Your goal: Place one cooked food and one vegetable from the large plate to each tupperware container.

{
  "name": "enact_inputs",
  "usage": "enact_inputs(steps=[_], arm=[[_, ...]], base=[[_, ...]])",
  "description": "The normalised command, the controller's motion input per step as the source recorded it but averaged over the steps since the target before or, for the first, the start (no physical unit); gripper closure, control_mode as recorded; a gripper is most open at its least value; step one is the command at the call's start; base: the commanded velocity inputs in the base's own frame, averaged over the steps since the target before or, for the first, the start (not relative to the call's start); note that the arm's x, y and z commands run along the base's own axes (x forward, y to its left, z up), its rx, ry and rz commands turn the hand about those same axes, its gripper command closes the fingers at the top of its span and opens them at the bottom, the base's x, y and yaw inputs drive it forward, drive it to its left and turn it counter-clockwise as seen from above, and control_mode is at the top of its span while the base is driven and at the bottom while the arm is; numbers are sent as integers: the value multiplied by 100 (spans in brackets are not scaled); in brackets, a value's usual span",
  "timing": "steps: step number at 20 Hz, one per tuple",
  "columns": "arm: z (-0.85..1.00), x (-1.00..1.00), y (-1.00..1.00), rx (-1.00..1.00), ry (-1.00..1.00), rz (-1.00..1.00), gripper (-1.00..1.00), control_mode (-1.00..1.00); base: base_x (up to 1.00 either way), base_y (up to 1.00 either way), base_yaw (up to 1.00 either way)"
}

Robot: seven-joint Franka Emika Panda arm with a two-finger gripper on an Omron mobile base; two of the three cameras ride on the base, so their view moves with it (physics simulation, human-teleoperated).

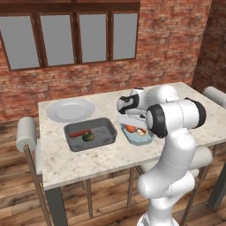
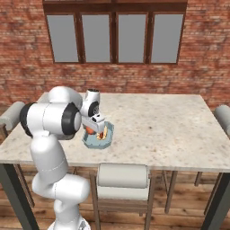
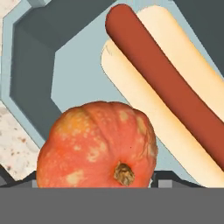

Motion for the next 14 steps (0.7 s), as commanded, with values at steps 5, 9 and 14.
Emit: enact_inputs(steps=[5, 9, 14], arm=[[-7, 3, -1, 0, 0, -2, 100, -100], [0, 0, -1, 0, 0, 0, 100, -100], [0, 0, -2, 0, 0, -1, -100, -100]], base=[[0, 0, 0], [0, 0, 0], [0, 0, 0]])
